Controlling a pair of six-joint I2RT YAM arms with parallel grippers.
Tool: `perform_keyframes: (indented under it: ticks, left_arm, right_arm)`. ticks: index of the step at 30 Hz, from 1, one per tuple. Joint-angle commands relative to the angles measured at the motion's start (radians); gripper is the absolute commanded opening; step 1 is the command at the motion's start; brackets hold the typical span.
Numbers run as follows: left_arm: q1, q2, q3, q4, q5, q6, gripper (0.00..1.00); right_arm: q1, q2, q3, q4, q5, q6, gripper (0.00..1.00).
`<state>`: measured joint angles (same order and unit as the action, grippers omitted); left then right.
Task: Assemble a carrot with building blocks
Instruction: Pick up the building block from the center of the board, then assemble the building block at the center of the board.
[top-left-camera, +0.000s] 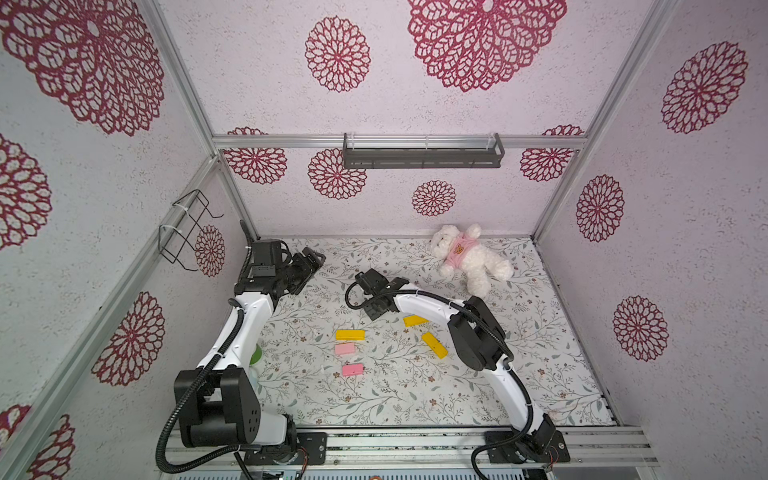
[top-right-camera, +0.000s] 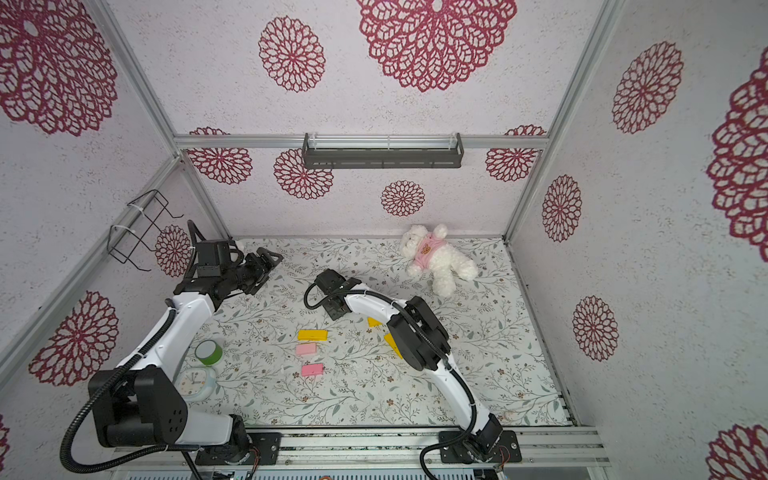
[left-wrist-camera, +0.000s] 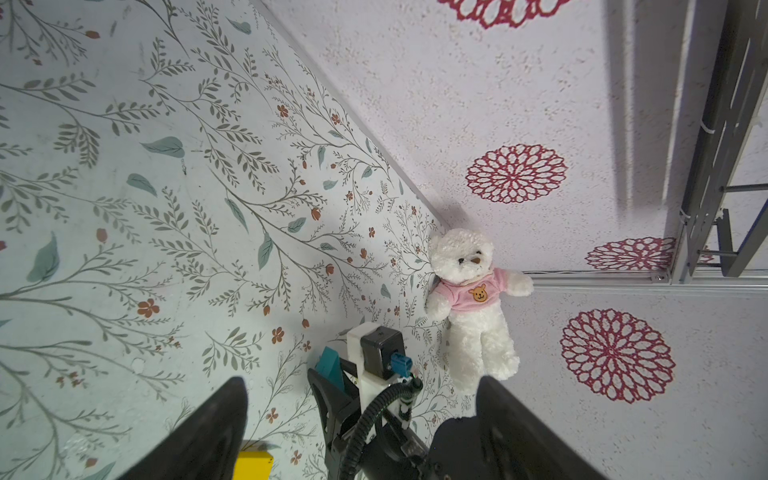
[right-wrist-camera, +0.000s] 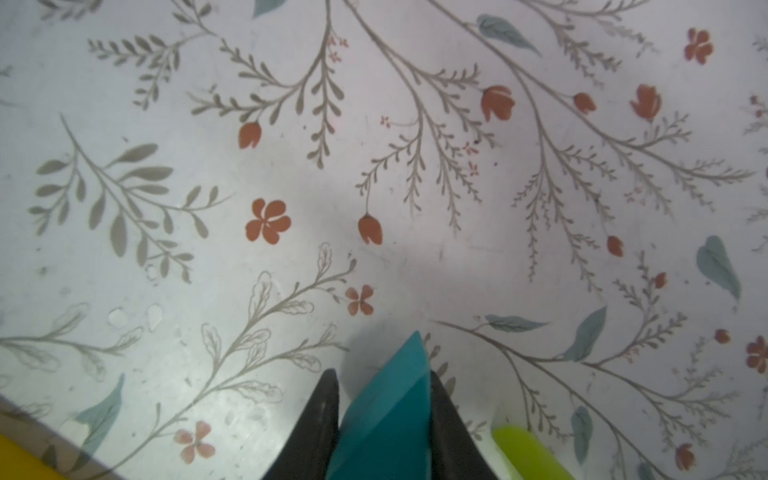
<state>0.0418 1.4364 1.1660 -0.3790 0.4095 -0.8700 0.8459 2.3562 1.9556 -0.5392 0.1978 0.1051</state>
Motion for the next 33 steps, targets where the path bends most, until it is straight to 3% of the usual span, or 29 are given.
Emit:
perform_keyframes:
  ticks: [1, 17, 33]
  left_arm:
    - [0.001, -0.004, 0.003, 0.024, 0.005, -0.013, 0.88]
    - [0.0, 0.004, 0.003, 0.026, 0.008, -0.013, 0.88]
    - [0.0, 0.011, 0.004, 0.026, 0.015, -0.016, 0.88]
  right_arm:
    - [-0.027, -0.019, 0.048, 0.014, 0.015, -0.015, 0.3]
    - [-0.073, 0.075, 0.136, 0.011, -0.003, -0.021, 0.29]
    - [-0.074, -0.024, -0.062, 0.066, -0.005, -0.013, 0.29]
